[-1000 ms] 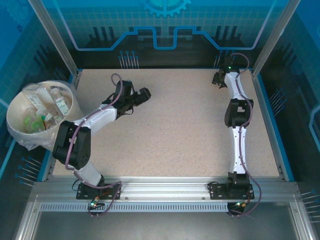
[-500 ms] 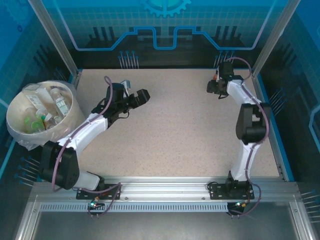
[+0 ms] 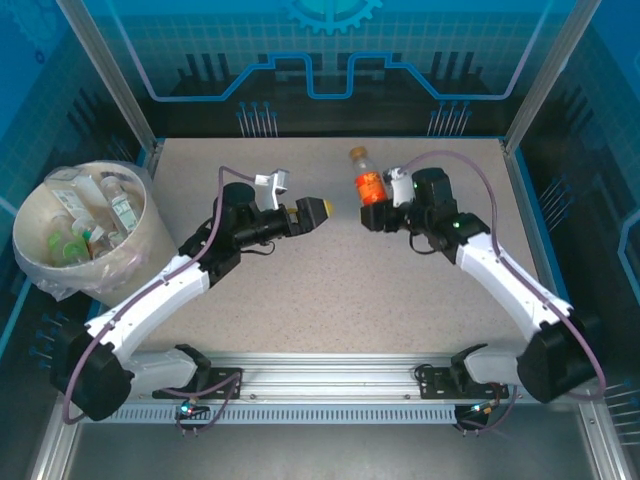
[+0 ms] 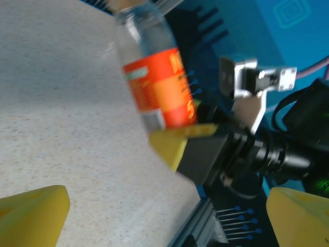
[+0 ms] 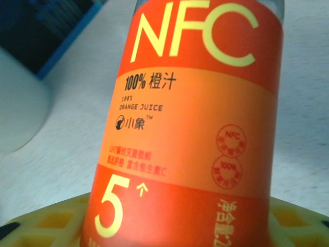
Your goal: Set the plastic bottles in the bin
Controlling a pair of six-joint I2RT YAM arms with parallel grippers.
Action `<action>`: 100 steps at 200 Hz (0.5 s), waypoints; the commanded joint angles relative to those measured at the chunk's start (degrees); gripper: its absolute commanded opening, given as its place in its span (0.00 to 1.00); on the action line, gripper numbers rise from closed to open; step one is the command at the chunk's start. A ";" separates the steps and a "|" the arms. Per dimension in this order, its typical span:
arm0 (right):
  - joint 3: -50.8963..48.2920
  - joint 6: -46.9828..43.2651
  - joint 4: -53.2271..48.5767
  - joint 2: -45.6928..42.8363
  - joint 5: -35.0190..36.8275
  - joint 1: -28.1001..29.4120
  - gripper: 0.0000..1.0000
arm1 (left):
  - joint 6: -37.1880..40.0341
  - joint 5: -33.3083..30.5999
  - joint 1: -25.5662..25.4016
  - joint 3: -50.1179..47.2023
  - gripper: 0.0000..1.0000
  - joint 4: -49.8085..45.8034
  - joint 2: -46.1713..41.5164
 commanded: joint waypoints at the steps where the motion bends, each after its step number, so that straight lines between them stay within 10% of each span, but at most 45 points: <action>1: -2.97 1.94 3.28 -5.60 -6.33 3.81 0.46 | -0.88 -3.19 -2.83 -0.79 0.99 1.07 -2.07; 100: -9.06 9.74 16.00 -9.57 -12.83 15.66 0.49 | -8.08 -9.71 -5.69 -7.57 0.99 15.12 -2.79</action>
